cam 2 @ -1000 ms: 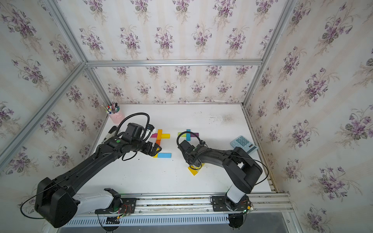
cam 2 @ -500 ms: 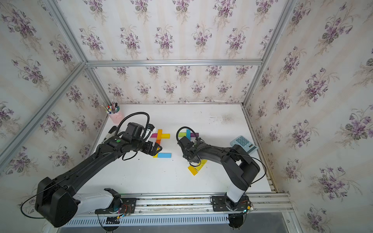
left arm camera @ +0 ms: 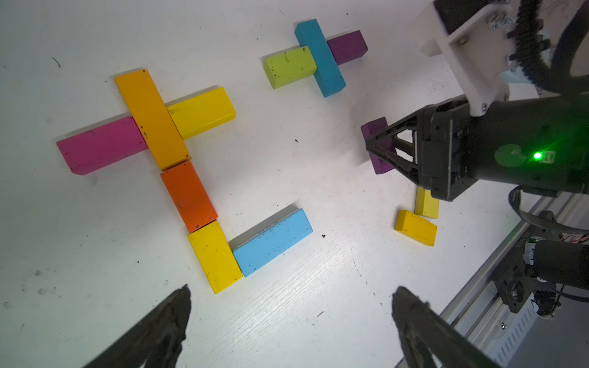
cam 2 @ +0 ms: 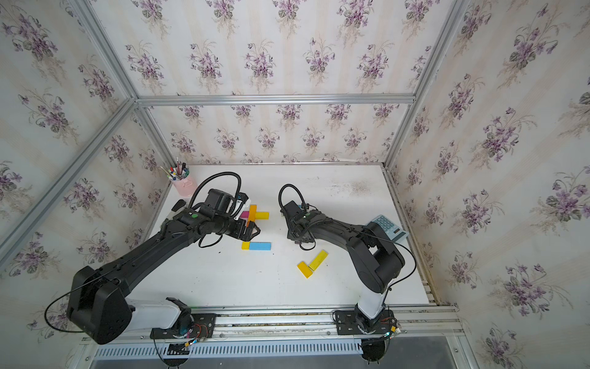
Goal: Assemble the letter t with building blocks
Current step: Assemble the building block at the center of the board.
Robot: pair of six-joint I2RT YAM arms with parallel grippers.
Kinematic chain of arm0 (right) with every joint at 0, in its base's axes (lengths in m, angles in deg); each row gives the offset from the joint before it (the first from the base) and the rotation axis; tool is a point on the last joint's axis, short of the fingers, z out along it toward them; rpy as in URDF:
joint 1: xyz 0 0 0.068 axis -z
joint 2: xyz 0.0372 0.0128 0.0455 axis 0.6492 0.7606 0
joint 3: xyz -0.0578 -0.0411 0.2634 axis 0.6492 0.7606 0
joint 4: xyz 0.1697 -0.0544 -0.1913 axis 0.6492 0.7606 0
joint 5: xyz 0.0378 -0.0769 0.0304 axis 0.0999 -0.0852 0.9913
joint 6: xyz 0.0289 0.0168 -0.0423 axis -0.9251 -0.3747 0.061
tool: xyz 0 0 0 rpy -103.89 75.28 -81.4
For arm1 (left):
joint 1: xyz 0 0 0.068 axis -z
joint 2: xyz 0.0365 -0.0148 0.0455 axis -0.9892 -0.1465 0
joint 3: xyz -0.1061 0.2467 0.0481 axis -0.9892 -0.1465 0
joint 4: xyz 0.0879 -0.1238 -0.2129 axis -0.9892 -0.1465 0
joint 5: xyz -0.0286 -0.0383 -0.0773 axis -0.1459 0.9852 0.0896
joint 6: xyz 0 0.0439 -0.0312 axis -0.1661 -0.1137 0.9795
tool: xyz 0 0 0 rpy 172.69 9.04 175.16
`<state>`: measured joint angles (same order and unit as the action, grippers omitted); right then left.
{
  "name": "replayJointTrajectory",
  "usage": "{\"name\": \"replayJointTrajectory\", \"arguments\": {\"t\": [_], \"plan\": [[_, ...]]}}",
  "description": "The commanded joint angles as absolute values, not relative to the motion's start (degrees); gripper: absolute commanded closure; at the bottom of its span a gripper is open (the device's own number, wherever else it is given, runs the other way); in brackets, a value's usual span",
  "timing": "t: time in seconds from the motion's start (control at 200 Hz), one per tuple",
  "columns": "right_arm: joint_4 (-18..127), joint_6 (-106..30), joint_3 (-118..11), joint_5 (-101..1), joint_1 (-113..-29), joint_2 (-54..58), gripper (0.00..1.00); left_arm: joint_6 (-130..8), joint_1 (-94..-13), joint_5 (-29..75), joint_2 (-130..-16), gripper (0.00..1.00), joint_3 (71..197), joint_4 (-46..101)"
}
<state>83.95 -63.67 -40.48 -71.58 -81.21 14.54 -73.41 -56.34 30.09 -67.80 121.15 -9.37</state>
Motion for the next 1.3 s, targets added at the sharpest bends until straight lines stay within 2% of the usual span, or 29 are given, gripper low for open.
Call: {"name": "replayJointTrajectory", "arguments": {"t": [0.0, 0.31, 1.294], "plan": [[83.4, -60.1, -41.3, -70.7, -80.2, 15.5, 0.79, -73.2, -56.4, 29.6, -68.5, 0.00, 122.2, -9.0], [82.5, -55.6, -43.6, -70.6, -78.3, 19.0, 0.80, -73.5, -56.9, 29.1, -70.1, 0.00, 123.4, -9.0], [80.2, -53.9, -46.3, -67.6, -76.0, 23.5, 0.81, -73.7, -58.7, 29.7, -73.8, 0.00, 124.4, -9.4]]}}
